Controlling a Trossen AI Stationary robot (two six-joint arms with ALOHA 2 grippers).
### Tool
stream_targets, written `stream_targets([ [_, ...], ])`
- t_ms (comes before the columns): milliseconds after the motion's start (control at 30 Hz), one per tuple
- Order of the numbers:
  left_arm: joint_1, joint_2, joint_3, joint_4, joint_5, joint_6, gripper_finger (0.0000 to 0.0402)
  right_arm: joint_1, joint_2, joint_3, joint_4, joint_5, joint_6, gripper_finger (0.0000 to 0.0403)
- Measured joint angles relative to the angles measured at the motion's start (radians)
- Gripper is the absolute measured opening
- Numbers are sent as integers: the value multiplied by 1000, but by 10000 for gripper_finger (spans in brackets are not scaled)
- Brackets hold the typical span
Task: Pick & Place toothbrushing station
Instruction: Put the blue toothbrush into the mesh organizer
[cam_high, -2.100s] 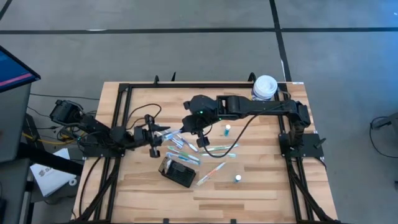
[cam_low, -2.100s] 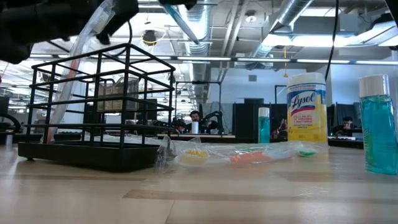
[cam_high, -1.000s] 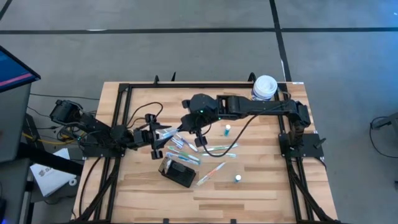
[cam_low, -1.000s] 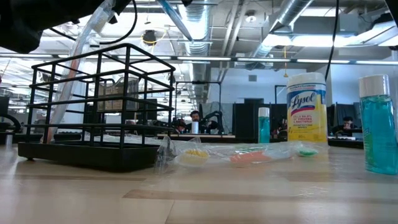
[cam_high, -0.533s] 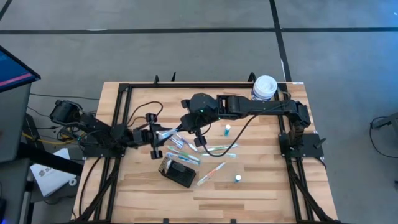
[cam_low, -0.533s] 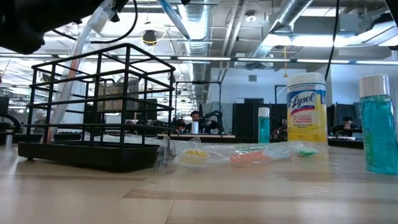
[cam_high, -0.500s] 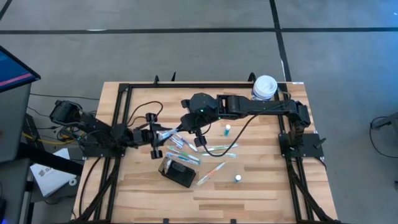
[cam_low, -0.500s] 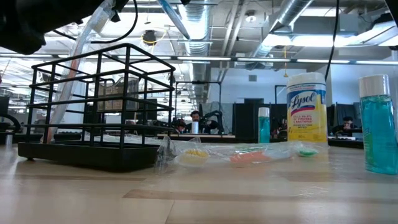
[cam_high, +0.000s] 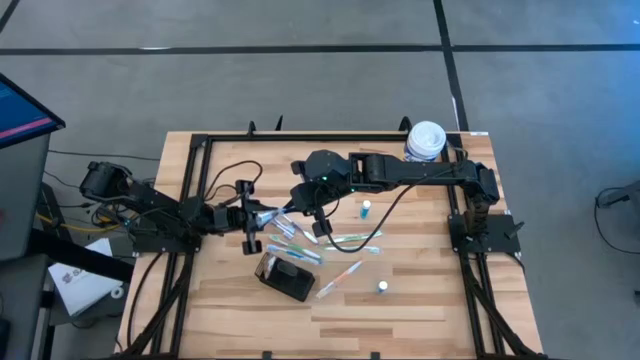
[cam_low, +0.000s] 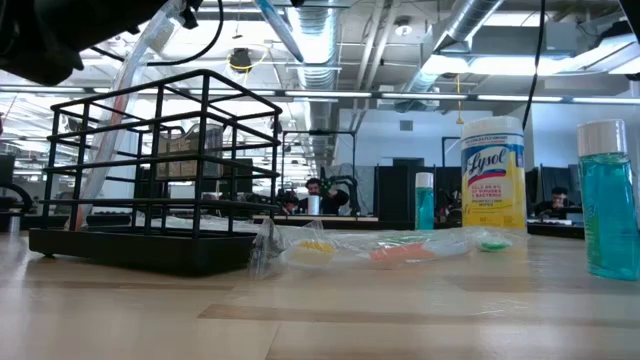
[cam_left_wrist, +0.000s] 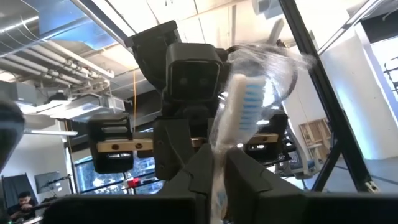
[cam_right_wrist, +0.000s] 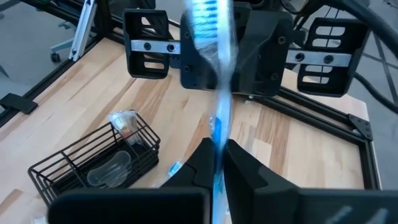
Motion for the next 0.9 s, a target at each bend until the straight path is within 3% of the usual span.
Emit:
stream_targets([
  [633,-2,-1,0,-8,0,-10,5,0,1,0,-11,3,15,51],
  [900,-18,-156,-2,-203,-38,-24,5,-9,1,-1,-66,8,33,52],
])
